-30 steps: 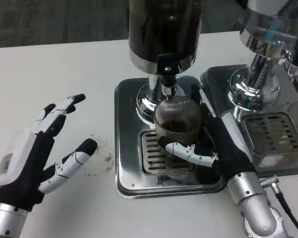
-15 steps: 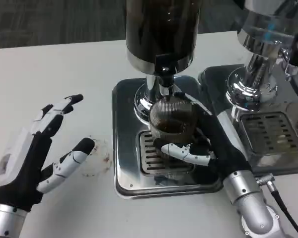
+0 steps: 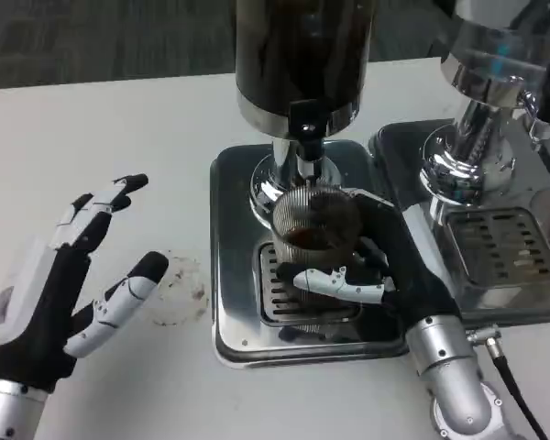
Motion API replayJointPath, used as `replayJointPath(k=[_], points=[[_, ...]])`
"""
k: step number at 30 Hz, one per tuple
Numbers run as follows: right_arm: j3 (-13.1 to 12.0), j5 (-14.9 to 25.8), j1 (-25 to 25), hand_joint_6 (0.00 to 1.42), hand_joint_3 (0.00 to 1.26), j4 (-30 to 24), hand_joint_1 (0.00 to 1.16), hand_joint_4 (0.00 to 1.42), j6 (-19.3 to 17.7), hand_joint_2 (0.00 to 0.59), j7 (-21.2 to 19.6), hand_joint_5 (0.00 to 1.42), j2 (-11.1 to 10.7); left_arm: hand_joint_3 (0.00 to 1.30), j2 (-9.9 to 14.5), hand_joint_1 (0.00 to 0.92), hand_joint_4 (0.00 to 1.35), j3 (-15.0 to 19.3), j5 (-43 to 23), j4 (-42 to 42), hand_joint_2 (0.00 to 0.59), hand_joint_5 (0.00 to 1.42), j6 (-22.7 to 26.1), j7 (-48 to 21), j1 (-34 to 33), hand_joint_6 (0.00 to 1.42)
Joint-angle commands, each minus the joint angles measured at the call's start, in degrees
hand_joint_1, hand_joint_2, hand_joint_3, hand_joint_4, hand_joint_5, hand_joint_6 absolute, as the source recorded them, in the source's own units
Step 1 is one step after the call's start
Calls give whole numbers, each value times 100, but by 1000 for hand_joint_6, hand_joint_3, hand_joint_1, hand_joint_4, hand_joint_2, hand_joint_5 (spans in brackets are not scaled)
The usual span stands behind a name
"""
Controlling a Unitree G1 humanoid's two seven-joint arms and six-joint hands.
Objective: Grasp the cup under the faucet to collect the drink, then remove the cup.
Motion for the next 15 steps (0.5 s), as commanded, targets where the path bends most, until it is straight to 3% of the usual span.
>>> replayJointPath(k=[1,15], points=[[54,-167,143,653,558,127,1051,600,86,115,-136,632,-4,178,11,0,38,-58,-59,8,204,178,50,-15,69,36],[-39,-336,290,761,634,-212,1103,680,-70,87,-601,726,-76,178,-6,0,38,-140,-79,79,206,179,66,-49,7,28]])
